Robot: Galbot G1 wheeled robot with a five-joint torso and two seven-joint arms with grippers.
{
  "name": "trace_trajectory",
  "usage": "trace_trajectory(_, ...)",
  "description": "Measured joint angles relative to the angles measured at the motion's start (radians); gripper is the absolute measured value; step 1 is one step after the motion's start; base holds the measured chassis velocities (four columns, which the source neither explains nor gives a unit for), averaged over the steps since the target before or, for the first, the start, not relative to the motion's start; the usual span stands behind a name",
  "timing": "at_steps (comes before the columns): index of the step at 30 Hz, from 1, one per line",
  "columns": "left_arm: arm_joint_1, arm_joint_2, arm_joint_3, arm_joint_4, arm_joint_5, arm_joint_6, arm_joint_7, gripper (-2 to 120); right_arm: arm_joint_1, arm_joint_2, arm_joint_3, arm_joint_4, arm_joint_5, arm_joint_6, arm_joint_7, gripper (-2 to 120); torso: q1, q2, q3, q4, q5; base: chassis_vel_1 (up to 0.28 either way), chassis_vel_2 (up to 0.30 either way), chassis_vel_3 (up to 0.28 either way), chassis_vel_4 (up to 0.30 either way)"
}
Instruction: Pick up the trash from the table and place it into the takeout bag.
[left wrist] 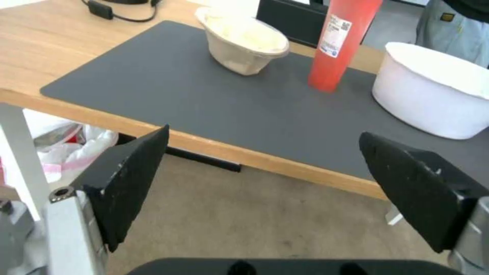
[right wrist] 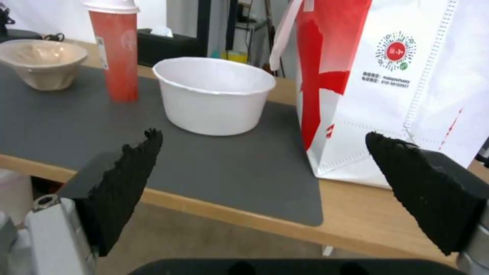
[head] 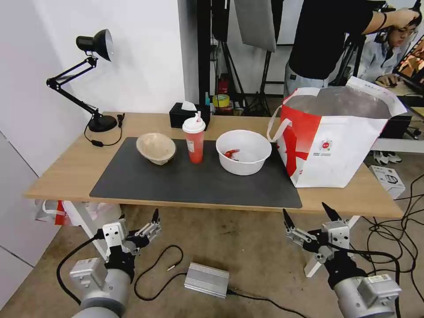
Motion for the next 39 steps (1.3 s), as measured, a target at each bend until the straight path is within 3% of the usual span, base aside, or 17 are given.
trace_trajectory(16, 0.007, 0.007, -0.014, 0.002, 0.070, -0.044, 0.036, 100, -0.004, -0.021, 0.019, -0.002, 0.002, 0.017, -0.042, 100, 0.000, 0.000, 0.000, -0.0001, 0.0000, 0.000, 0.000, 0.000, 0.000)
trace_trajectory(21, 0.006, 0.011, -0.020, 0.003, 0.093, -0.052, 0.049, 100, 0.013, -0.068, 0.039, -0.002, 0.021, 0.043, -0.078, 100, 0.000, 0.000, 0.000, 0.0000, 0.0000, 0.000, 0.000, 0.000, 0.000)
trace_trajectory(27, 0.003, 0.008, -0.020, 0.003, 0.105, -0.060, 0.055, 100, 0.088, -0.183, 0.084, -0.002, 0.124, 0.081, -0.132, 100, 0.000, 0.000, 0.000, 0.0000, 0.0001, 0.000, 0.000, 0.000, 0.000)
trace_trajectory(39, 0.007, -0.005, -0.031, 0.004, 0.111, -0.068, 0.064, 100, 0.302, -0.420, 0.100, -0.035, 0.394, 0.078, -0.135, 100, 0.000, 0.000, 0.000, 0.0003, 0.0002, 0.000, 0.000, 0.000, 0.000)
